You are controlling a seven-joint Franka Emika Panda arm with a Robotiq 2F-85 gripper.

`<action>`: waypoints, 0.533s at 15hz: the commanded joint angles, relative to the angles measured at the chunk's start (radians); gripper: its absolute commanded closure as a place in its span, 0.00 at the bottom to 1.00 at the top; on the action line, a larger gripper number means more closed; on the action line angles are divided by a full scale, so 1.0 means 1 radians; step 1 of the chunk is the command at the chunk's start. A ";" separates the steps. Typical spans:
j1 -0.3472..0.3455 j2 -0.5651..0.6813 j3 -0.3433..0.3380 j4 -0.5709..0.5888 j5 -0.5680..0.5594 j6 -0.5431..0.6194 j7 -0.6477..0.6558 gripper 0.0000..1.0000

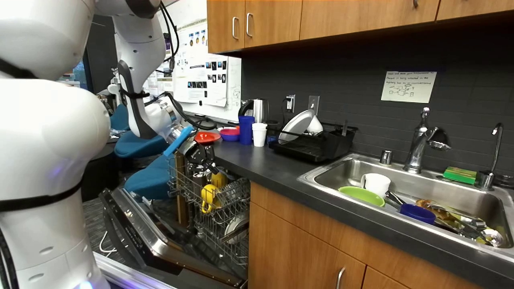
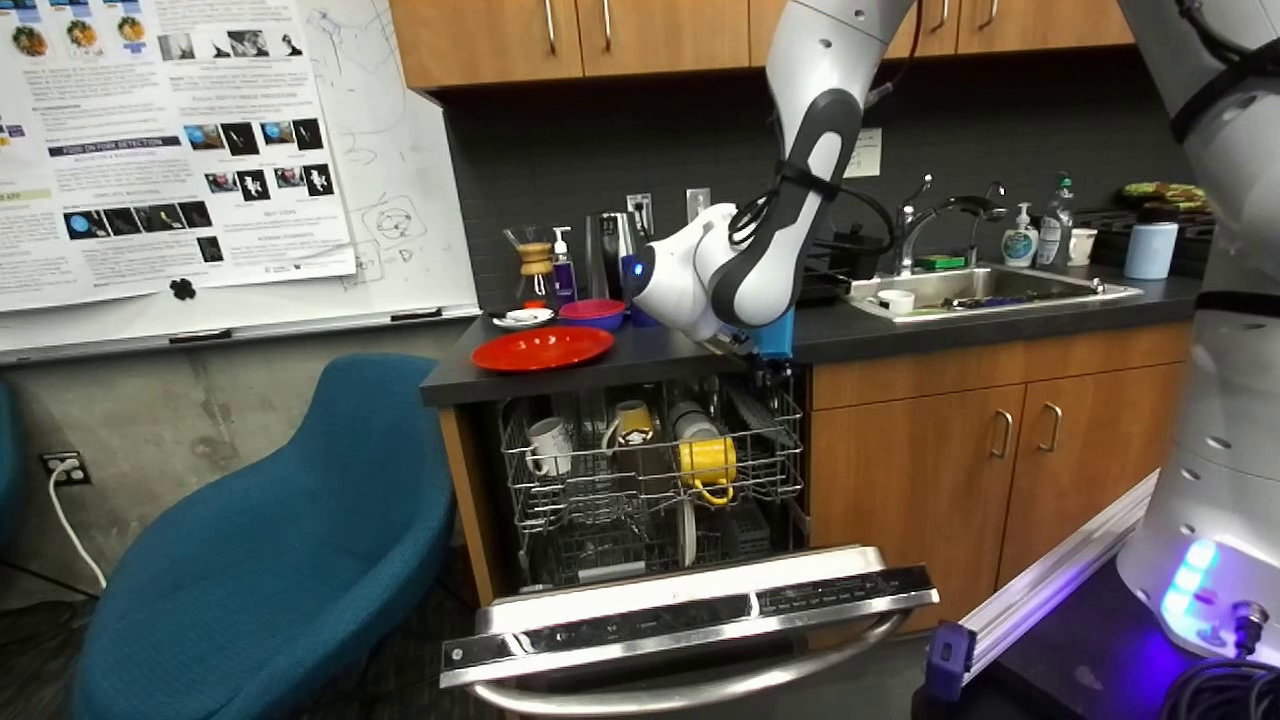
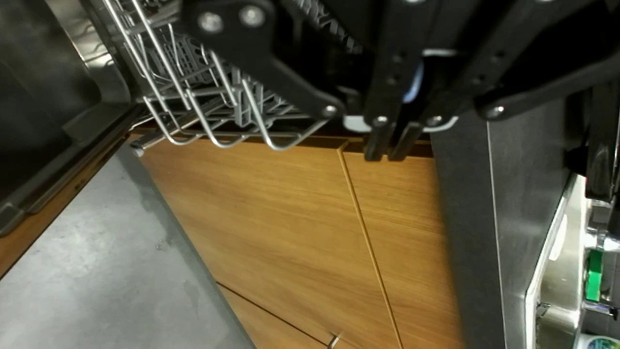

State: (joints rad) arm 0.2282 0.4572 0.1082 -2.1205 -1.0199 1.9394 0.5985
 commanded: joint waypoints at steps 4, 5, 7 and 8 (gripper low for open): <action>-0.017 0.027 -0.022 0.024 -0.020 0.021 -0.002 0.98; -0.021 0.032 -0.025 0.027 -0.022 0.028 -0.002 0.98; -0.029 0.037 -0.031 0.027 -0.025 0.056 -0.008 0.98; -0.033 0.043 -0.034 0.030 -0.027 0.071 -0.011 0.98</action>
State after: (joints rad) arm 0.2112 0.4852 0.0839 -2.1024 -1.0207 1.9713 0.5974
